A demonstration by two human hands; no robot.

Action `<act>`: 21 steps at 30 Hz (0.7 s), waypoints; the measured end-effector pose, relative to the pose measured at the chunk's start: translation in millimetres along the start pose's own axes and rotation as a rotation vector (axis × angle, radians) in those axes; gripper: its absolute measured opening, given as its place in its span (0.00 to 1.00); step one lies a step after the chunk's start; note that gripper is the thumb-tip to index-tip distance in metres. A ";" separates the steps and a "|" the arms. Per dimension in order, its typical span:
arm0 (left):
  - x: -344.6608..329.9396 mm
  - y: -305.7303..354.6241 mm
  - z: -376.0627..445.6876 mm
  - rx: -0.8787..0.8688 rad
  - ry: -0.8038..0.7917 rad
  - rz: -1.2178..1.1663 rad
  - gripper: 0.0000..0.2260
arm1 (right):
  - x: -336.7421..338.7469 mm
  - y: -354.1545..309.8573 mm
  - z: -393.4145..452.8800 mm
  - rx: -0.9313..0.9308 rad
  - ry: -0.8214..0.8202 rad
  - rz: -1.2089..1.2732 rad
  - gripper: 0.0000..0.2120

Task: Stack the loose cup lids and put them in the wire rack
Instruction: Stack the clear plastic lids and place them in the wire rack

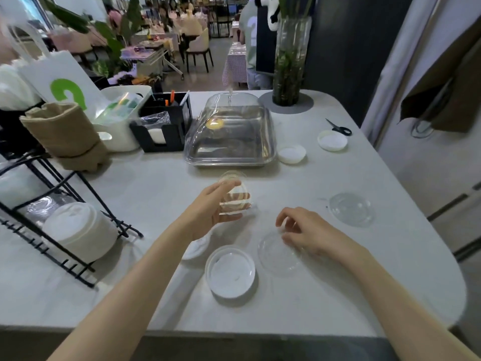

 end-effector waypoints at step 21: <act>-89.0 5.3 20.0 0.120 -0.217 0.026 0.17 | 101.7 31.3 1.2 0.055 0.595 0.378 0.09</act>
Point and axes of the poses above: each hand's wrist, its own z-axis towards the middle knuckle, its own x-axis out of the back of the hand, y = z × x, the point moved 5 cm from there along z, towards the middle knuckle, and after that the axes turned 3 degrees about y, right-handed, at the moved point
